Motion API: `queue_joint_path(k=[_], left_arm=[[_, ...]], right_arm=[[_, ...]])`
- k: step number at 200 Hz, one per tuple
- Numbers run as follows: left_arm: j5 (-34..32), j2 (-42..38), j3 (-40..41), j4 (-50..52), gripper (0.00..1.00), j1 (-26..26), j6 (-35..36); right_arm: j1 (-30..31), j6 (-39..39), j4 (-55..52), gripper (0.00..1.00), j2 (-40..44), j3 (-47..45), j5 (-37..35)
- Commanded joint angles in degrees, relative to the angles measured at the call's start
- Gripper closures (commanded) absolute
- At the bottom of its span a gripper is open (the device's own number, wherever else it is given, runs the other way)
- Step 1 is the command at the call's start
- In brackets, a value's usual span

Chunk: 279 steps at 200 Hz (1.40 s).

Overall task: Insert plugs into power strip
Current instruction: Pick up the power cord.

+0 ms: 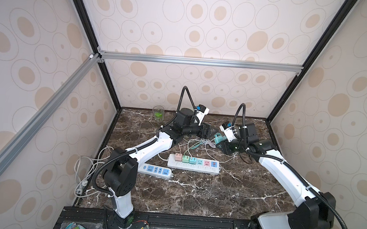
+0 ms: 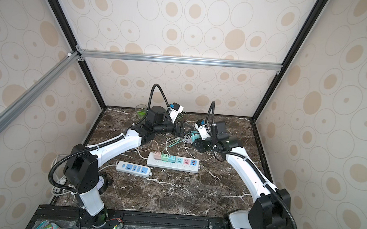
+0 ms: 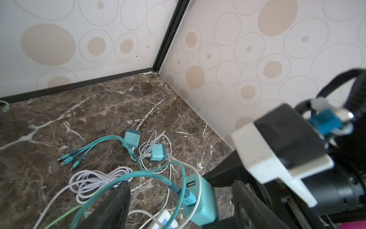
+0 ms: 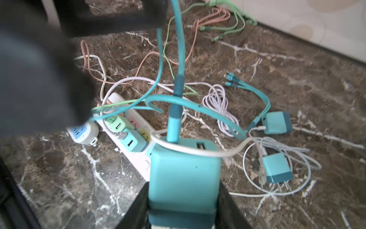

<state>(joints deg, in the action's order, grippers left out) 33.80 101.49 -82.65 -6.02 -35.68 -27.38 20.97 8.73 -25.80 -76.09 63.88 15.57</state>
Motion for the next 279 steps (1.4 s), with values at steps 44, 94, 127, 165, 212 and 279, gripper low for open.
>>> queue_joint_path(k=[44,94,127,165,212,279], left_arm=[[3.19,0.64,-1.17,-1.54,0.36,0.09,-5.45],[0.58,0.22,-0.23,-1.45,0.64,0.42,-5.58],[3.49,0.50,-0.06,-1.95,0.65,0.57,-5.61],[5.85,-1.24,1.12,0.98,0.35,1.80,-2.45],[-5.41,-11.81,11.47,1.19,0.24,2.92,6.78],[-0.15,-15.60,16.64,-0.95,0.42,-2.52,19.85]], right_arm=[[3.02,16.03,23.08,1.00,3.84,-8.58,-2.94],[3.64,15.84,27.17,1.00,2.55,-9.65,-0.64],[3.73,16.19,28.26,1.00,2.10,-9.99,-2.33],[3.84,16.93,29.92,1.00,1.74,-10.70,-3.77],[3.82,15.49,31.40,1.00,0.98,-10.28,-5.72],[3.81,12.68,25.47,1.00,2.01,-5.85,-4.69]])
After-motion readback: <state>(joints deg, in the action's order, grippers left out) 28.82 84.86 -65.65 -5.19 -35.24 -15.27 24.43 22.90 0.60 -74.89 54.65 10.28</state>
